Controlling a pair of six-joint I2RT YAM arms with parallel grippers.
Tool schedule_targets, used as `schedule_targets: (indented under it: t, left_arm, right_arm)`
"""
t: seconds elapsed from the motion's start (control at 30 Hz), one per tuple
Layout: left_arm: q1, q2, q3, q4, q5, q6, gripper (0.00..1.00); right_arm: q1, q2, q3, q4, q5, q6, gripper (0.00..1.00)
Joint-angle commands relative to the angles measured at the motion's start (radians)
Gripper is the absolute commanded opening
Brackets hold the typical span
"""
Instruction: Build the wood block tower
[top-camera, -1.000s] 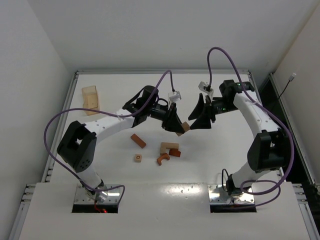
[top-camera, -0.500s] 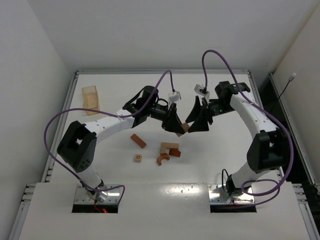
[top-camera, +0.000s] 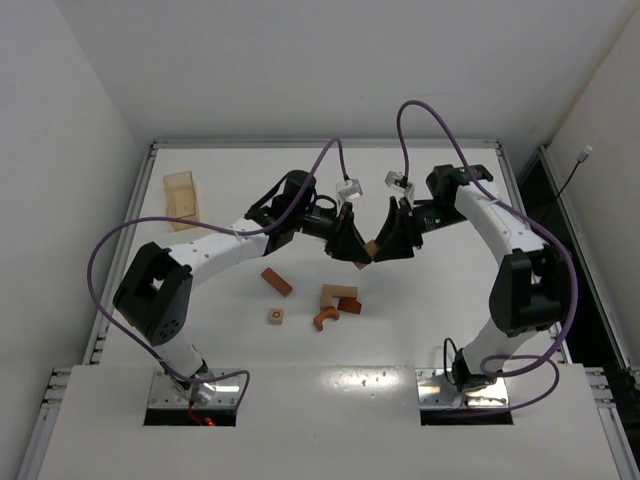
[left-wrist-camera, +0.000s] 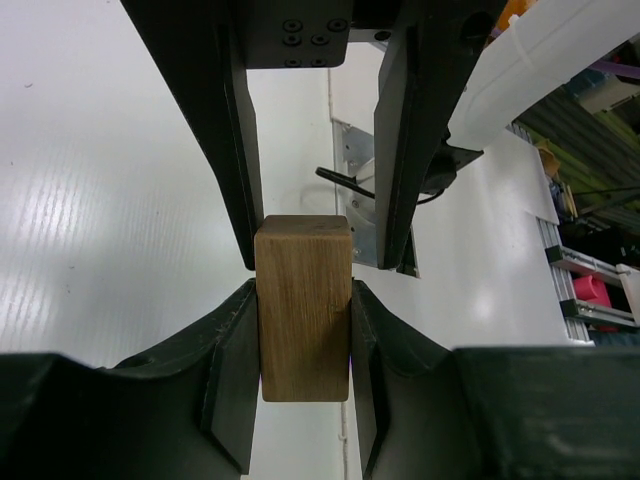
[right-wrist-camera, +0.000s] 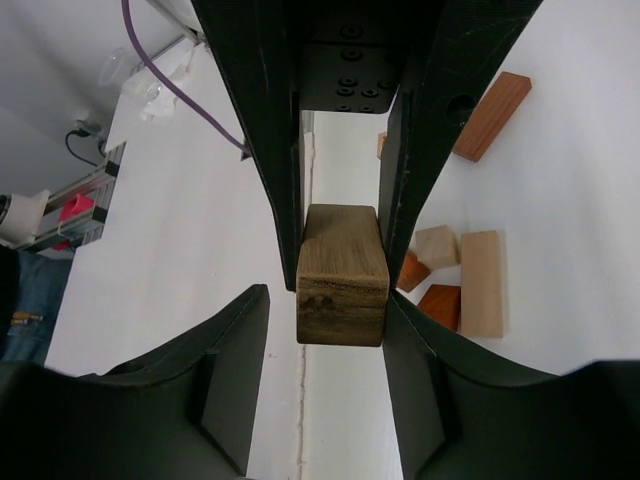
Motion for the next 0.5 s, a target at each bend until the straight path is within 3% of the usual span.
schedule_targets:
  t: [0.0, 0.47]
  left_arm:
    - [0.000, -0.047, 0.024, 0.054, -0.002, 0.009, 0.00]
    - [-0.009, -0.047, -0.003, 0.032, -0.021, 0.060, 0.00]
  right_arm:
    - [0.008, 0.004, 0.035, -0.020, -0.042, -0.033, 0.44]
    - [0.008, 0.004, 0.055, -0.030, -0.071, -0.033, 0.40]
